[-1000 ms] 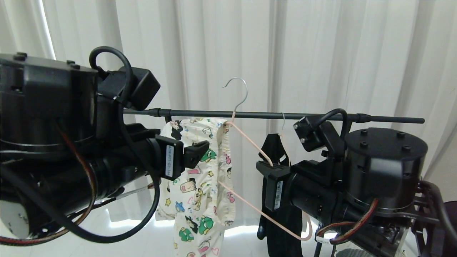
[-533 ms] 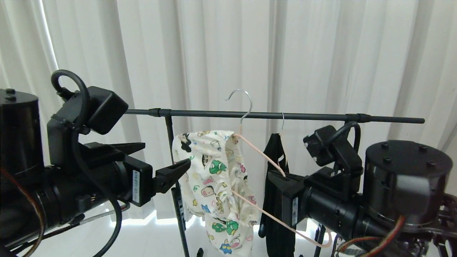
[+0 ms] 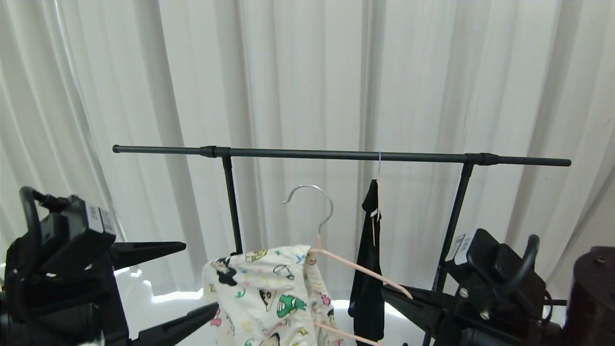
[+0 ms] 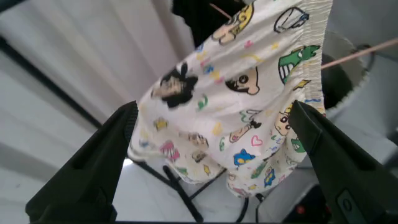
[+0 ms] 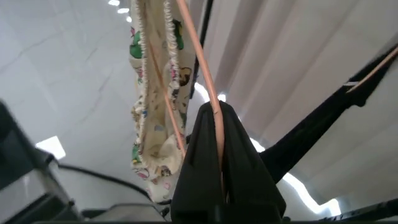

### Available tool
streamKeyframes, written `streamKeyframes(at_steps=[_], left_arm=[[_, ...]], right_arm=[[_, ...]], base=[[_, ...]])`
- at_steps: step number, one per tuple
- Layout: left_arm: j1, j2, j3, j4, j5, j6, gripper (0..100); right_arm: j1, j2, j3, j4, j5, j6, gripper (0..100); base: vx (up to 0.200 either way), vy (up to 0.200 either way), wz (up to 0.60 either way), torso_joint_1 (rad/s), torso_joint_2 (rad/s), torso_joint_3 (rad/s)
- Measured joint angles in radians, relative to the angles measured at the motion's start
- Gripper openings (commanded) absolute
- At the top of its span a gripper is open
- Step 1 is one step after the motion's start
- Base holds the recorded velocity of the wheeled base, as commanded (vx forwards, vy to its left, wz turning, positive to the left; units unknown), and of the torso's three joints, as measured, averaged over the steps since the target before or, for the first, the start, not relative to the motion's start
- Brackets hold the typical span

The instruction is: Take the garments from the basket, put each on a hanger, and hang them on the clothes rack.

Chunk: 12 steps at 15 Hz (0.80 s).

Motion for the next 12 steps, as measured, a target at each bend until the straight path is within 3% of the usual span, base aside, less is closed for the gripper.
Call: streamKeyframes(at_steps=[2,6,12], left_arm=[[0.0,-0.038,0.049,0.0,-0.052,0.056,100],[-0.029,-0.076,0.08,0.0,-0.059,0.07,100],[-0.177,-0.079,0.092,0.0,-0.056,0.079,100]], right_arm=[[0.053,-0.018,0.03,-0.027,0.001,-0.001,0],[0.144,-0.02,0.051,-0.084,0.001,-0.001,0],[0.186,-0.001,0.043,-0.153,-0.001,0.0,0]], base=[[0.0,0.0,0.0,0.0,0.0,0.0],[0.0,0.0,0.0,0.0,0.0,0.0],[0.0,0.0,0.0,0.0,0.0,0.0]])
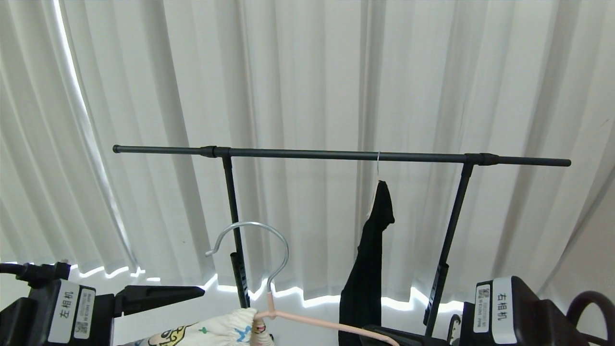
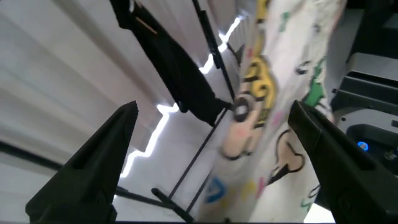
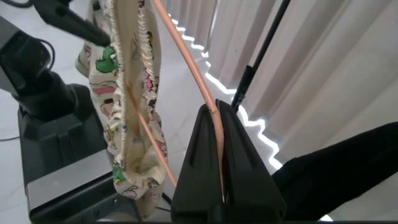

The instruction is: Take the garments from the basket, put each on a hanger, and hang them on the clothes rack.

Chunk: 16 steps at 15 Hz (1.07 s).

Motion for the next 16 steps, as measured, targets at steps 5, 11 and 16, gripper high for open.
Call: streamKeyframes(at_steps=[5,11,16], left_arm=[[-0.012,0.003,0.004,0.0,0.0,0.0,0],[-0.012,0.001,0.025,-0.001,0.001,-0.001,0],[-0.01,0.003,0.03,0.001,0.002,-0.001,0]], right_arm=[[0.001,0.004,-0.003,-0.003,0.001,0.005,0],[0.002,0.001,-0.001,-0.002,0.0,0.003,0],[-0.006,-0.001,0.006,-0.006,-0.002,0.0,100]], base=[[0.0,0.0,0.0,0.0,0.0,0.0],[0.0,0.0,0.0,0.0,0.0,0.0],[0.0,0.0,0.0,0.0,0.0,0.0]])
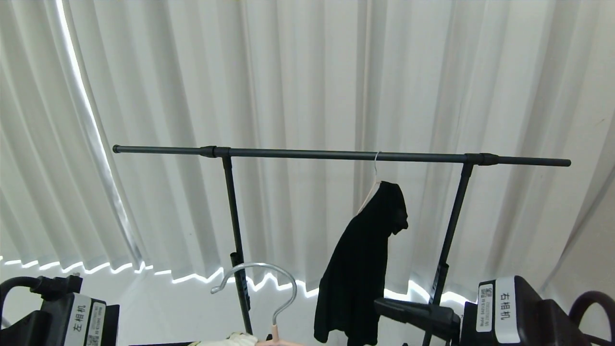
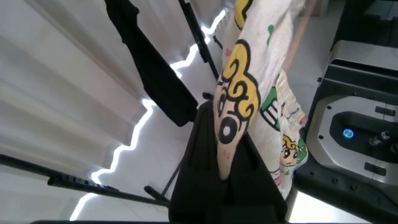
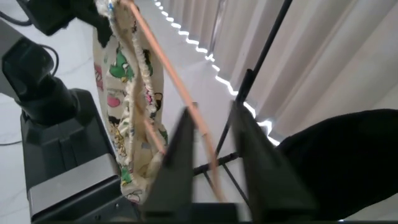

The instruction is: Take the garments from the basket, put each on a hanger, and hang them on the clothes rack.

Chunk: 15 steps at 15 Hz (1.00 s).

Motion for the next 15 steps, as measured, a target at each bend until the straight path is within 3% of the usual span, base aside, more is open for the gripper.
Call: streamKeyframes(at_steps=[2,5,8,11,15], left_arm=[[0.008,0.001,0.017,0.0,0.033,-0.001,0],[0.025,0.001,0.061,0.0,0.149,-0.001,0],[0.031,0.002,0.066,-0.011,0.248,-0.007,0],[0.087,0.026,0.013,-0.039,0.31,-0.02,0],[0.159,0.095,-0.146,-0.045,0.354,-0.052,0]], right_arm=[[-0.04,-0.001,0.001,0.001,0.0,-0.009,100],[-0.121,-0.001,0.015,0.003,0.0,-0.026,100],[-0.147,0.001,0.047,0.003,0.004,-0.023,100],[-0.172,0.02,0.094,0.005,0.002,-0.021,100],[-0.247,0.057,0.1,0.004,0.007,-0.017,100]], base=[[0.0,0.0,0.0,0.0,0.0,0.0],[0.0,0.0,0.0,0.0,0.0,0.0],[0.0,0.0,0.0,0.0,0.0,0.0],[0.0,0.0,0.0,0.0,0.0,0.0],[0.0,0.0,0.0,0.0,0.0,0.0]])
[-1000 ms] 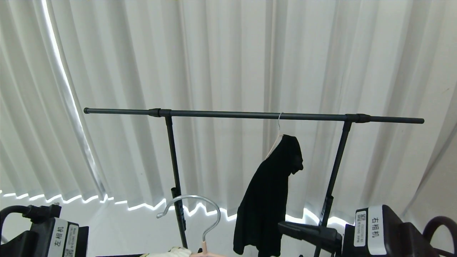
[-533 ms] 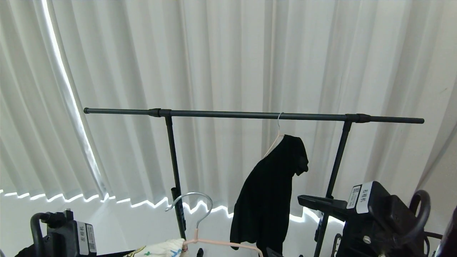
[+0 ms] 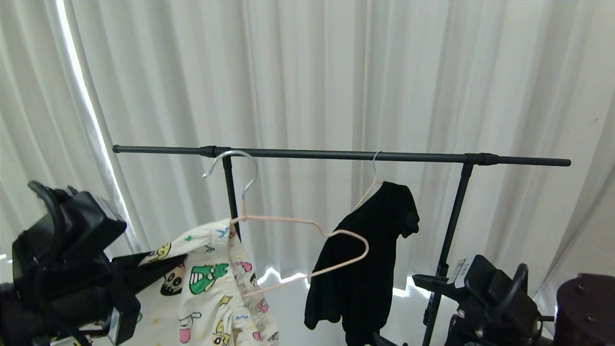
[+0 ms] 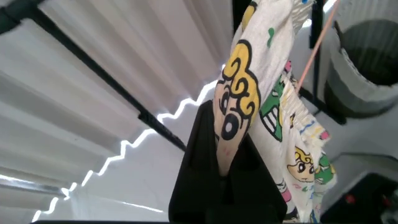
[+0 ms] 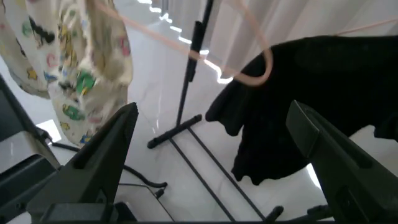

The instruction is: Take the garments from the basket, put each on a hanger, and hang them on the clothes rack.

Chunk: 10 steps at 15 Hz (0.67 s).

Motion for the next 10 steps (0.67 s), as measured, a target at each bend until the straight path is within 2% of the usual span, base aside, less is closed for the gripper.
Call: streamKeyframes(at_steps=[2,5,8,10], left_arm=[[0.009,0.033,-0.097,0.0,0.0,-0.067,0],[0.01,0.07,-0.193,-0.001,0.0,-0.145,0],[-0.034,0.079,-0.21,0.0,0.0,-0.15,0],[-0.065,0.078,-0.211,0.0,-0.001,-0.15,0]], right_arm=[[-0.047,0.031,-0.041,0.0,0.0,0.041,100],[-0.067,0.089,-0.137,0.003,0.0,0.2,100],[-0.054,0.162,-0.248,0.005,0.0,0.292,100],[-0.041,0.207,-0.322,0.004,-0.001,0.32,100]], base=[[0.0,0.0,0.0,0.0,0.0,0.0],[0.0,0.0,0.0,0.0,0.0,0.0],[0.0,0.0,0.0,0.0,0.0,0.0],[0.0,0.0,0.0,0.0,0.0,0.0]])
